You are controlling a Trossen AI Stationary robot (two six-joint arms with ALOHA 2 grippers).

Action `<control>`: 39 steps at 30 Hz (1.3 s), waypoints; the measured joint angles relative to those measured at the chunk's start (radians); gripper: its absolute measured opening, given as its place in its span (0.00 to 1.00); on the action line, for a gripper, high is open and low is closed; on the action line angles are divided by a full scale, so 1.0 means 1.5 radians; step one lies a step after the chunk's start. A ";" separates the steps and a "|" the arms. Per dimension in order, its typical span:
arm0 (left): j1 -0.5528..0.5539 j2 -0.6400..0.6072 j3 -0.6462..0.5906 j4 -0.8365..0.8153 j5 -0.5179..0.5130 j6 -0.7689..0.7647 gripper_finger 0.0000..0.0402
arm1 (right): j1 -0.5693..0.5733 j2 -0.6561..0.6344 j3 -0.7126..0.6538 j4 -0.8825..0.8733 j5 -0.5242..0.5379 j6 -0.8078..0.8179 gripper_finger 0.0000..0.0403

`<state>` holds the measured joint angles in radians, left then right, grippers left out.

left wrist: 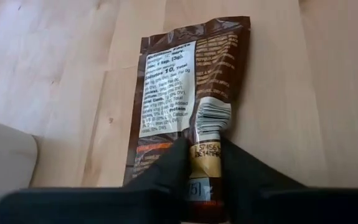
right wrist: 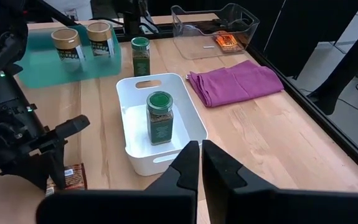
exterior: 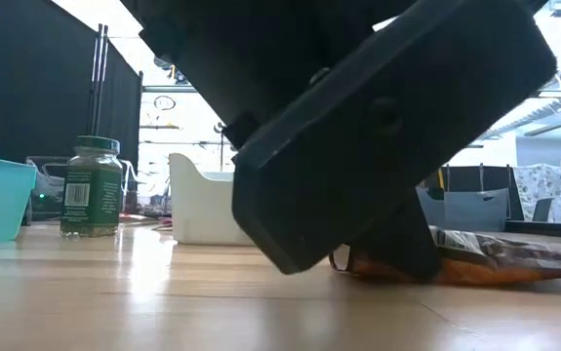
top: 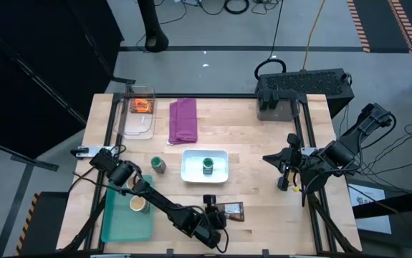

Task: Sort spices by type
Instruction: Put the orange seasoning bag into the transparent bin

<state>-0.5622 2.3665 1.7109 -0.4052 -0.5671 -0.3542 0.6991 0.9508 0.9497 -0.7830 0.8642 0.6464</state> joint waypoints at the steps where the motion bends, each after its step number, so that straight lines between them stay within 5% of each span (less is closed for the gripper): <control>1: 0.000 0.000 0.000 0.000 0.000 0.000 0.15 | 0.000 0.000 0.000 0.000 0.000 0.000 0.00; 16: -0.013 -0.015 -0.004 -0.014 -0.016 0.009 0.10 | 0.000 0.000 0.000 -0.001 -0.001 0.000 0.00; 39: -0.010 -0.063 -0.003 -0.058 0.108 0.005 0.10 | 0.000 0.001 0.000 -0.004 0.001 0.002 0.00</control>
<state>-0.5769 2.2721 1.7058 -0.4923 -0.4044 -0.3468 0.6992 0.9520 0.9497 -0.7896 0.8654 0.6491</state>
